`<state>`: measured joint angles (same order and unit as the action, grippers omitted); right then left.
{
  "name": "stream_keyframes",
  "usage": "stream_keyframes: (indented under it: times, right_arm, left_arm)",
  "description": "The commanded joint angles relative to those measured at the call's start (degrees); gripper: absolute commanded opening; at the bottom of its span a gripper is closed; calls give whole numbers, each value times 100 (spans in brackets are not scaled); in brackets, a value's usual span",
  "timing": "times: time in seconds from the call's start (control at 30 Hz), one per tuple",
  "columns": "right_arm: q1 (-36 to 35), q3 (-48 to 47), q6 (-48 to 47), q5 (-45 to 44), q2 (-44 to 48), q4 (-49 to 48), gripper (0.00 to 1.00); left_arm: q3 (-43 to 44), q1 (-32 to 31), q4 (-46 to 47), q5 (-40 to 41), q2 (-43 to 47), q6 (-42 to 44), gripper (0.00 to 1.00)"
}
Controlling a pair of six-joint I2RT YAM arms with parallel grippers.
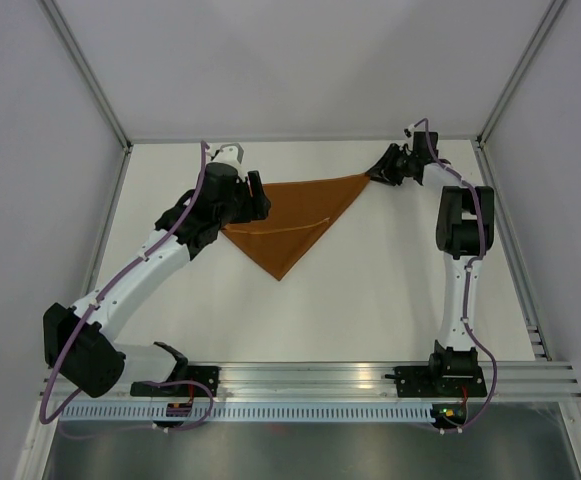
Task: Fold the napkin, place the utensils inside, and roll it up
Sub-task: Fold the napkin
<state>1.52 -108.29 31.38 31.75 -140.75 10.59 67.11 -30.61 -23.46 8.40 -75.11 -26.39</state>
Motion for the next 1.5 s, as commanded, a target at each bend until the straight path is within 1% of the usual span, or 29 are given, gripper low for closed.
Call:
stream_keyframes:
  times: [0.0, 0.07, 0.3, 0.37, 0.47, 0.5, 0.6, 0.77, 0.97, 1.0, 1.17, 1.3, 1.33, 1.4, 1.47]
  right_arm:
    - [-82, -175, 211, -81, -190, -22, 36]
    - [-90, -166, 220, -99, -172, -83, 30]
    - [-117, -140, 106, -160, 100, -329, 18]
    - [-117, 8, 114, -178, 310, -461, 15]
    - [-117, 290, 88, -257, 643, -716, 13]
    - [-265, 343, 79, -265, 723, -803, 12]
    - [-327, 572, -17, -283, 1040, -918, 10]
    - [-547, 905, -543, -266, 1531, -901, 9]
    - [-1074, 1529, -1440, -239, 2190, -787, 8]
    - [-1257, 1591, -1746, -248, 2270, -682, 8]
    - [-1847, 1942, -2504, -327, 2648, -330, 7]
    - [-2532, 2145, -3093, -634, 2886, -40, 6]
    - [-2664, 2215, -3459, -870, 2982, -13, 6]
    - [-3050, 2260, -3708, -1082, 3018, 92, 6]
    - [-3253, 2312, -3945, -1311, 3045, 136, 5]
  left_arm:
    - [-31, 29, 167, -67, 5, 196, 69]
    - [-58, 38, 175, -67, -12, 205, 69]
    - [-137, 55, 246, -128, -91, 196, 69]
    - [-163, 55, 272, -155, -109, 187, 69]
    - [-198, 64, 307, -181, -127, 178, 69]
    - [-198, 64, 325, -190, -135, 170, 69]
    - [-207, 73, 351, -207, -135, 161, 69]
    - [-198, 64, 386, -260, -127, 143, 69]
    - [-190, 73, 360, -260, -30, 152, 69]
    - [-190, 73, 360, -260, -21, 143, 69]
    - [-190, 90, 325, -146, 154, 47, 69]
    - [-146, 134, 307, 47, 497, -129, 69]
    - [-111, 126, 307, 82, 584, -164, 69]
    - [-58, 143, 281, 144, 831, -226, 69]
    - [30, 143, 246, 153, 1006, -243, 70]
